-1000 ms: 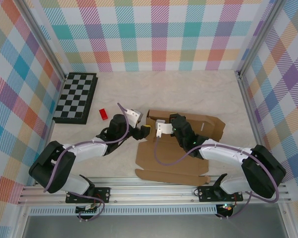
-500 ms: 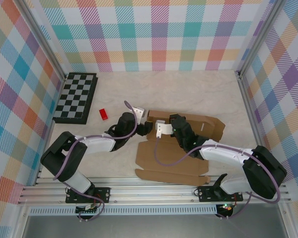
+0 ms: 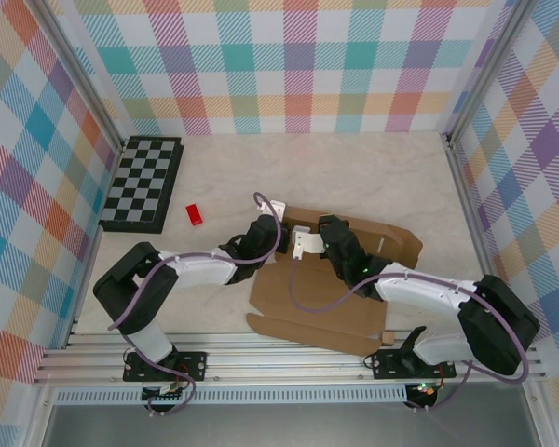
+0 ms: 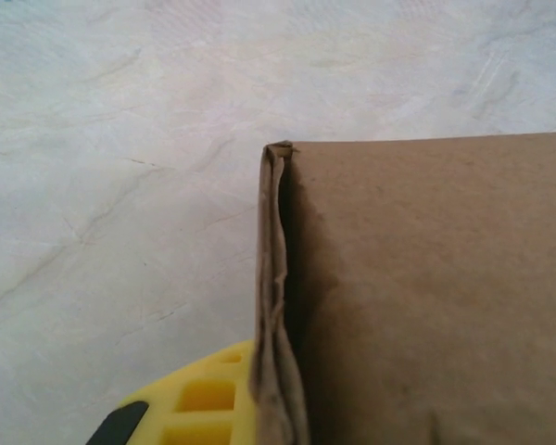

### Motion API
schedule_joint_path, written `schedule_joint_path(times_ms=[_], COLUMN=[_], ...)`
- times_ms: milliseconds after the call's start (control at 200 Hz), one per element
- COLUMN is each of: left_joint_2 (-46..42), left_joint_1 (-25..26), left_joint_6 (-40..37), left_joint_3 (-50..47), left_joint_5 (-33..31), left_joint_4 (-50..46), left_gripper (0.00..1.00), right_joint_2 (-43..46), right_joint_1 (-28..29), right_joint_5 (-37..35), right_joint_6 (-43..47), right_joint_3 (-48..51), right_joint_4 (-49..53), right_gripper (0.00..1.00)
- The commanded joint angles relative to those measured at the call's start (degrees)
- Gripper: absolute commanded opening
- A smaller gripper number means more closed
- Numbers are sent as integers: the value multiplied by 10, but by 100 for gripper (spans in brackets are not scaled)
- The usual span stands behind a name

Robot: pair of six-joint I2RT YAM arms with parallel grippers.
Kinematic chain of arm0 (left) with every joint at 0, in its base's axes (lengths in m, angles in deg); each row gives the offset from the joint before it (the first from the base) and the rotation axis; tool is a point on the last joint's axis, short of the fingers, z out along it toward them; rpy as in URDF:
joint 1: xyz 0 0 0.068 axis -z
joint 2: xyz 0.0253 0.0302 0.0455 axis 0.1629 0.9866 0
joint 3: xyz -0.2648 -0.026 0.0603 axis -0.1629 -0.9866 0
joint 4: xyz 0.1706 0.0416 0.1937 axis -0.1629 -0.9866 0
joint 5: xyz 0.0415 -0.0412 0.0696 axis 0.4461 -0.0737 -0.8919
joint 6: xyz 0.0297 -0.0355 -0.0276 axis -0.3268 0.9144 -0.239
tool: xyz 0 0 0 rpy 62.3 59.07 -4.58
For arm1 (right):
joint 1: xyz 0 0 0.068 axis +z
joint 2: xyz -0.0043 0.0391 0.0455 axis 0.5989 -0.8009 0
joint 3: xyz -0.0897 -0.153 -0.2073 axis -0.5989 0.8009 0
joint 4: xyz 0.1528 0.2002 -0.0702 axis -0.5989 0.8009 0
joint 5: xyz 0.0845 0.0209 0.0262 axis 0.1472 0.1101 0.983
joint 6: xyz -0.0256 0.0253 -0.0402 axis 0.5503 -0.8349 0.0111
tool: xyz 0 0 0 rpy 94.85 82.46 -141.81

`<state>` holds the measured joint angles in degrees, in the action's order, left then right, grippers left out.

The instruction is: Fold the paper box

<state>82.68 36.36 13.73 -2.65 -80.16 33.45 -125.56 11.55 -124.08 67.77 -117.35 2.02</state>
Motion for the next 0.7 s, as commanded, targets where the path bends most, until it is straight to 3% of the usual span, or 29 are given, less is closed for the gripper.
schedule_joint_path(times_ms=[0, 185, 360, 555, 695], left_joint_2=[8, 7, 5, 16, 36], left_joint_1=[-11, -12, -14, -21, -36], left_joint_6=[-37, -85, -116, -147, -156], left_joint_3=[-1, -20, -30, -36, -38], left_joint_5=[-65, -66, -57, -32, -9], left_joint_4=[52, 85, 112, 173, 220], left_gripper=[8, 8, 8, 8, 7], right_joint_2=[50, 152, 218, 118, 32], right_joint_1=[13, -6, -69, -154, -175], right_joint_5=[44, 101, 197, 260, 299], right_joint_6=[-60, -188, -345, -548, -619], right_joint_3=[-10, -59, -119, -219, -261], right_joint_4=[124, 243, 316, 350, 355], right_gripper=[14, 31, 44, 48, 49])
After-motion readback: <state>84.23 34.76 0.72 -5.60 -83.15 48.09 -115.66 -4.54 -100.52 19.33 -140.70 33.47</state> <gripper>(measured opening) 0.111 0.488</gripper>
